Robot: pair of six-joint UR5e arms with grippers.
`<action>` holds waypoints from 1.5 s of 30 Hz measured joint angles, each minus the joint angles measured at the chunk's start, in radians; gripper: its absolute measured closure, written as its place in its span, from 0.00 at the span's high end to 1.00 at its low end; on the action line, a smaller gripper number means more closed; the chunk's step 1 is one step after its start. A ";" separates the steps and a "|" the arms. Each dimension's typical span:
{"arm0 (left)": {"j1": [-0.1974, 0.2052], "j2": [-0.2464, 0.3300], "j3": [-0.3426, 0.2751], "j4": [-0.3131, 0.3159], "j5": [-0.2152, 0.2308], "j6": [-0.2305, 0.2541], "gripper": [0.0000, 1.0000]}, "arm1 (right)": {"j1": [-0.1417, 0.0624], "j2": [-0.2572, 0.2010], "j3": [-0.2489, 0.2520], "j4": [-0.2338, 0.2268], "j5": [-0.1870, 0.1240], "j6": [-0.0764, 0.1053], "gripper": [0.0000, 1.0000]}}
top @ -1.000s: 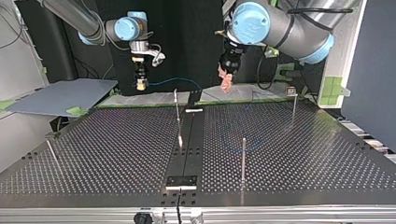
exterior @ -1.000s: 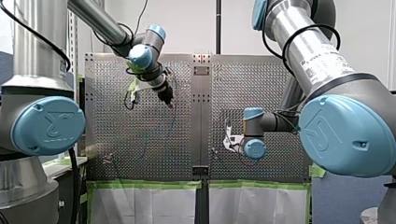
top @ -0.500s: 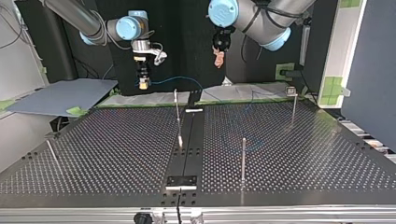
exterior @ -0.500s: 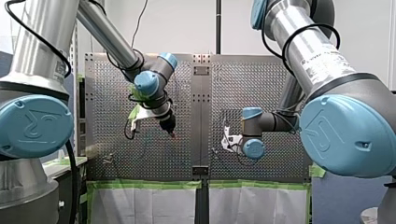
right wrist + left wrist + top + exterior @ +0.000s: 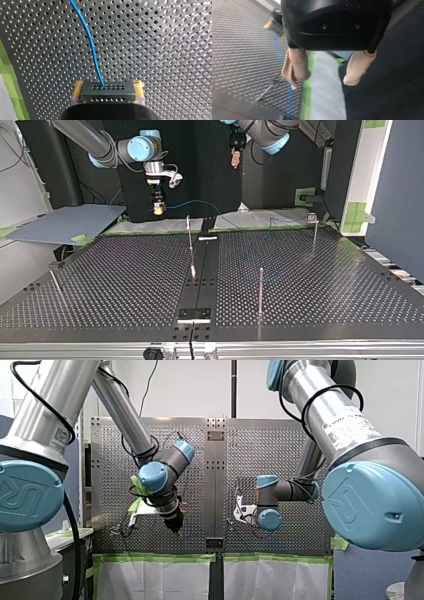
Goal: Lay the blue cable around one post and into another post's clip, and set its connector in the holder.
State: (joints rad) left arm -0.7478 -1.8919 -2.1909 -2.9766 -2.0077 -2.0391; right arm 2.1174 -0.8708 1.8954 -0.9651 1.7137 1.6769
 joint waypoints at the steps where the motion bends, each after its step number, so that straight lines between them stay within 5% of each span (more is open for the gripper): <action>1: -0.008 -0.008 -0.008 0.008 -0.002 0.000 1.00 | 0.001 0.000 0.000 0.000 0.000 0.000 0.00; 7: -0.059 -0.064 -0.055 0.064 0.014 -0.001 1.00 | 0.007 0.000 0.000 0.004 0.000 0.000 0.00; 20: -0.033 -0.179 0.032 0.184 0.092 -0.017 1.00 | 0.011 0.000 0.000 0.008 0.000 -0.003 0.00; 29: -0.015 -0.191 0.113 0.275 0.093 -0.048 1.00 | 0.011 0.000 0.000 0.006 0.000 -0.003 0.00; 45: -0.013 -0.193 0.122 0.425 0.054 -0.156 1.00 | 0.012 -0.033 0.004 0.020 -0.010 0.000 0.00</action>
State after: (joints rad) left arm -0.7604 -2.0850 -2.0686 -2.5520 -1.9538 -2.1953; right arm 2.1296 -0.9041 1.8996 -0.9452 1.7035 1.6769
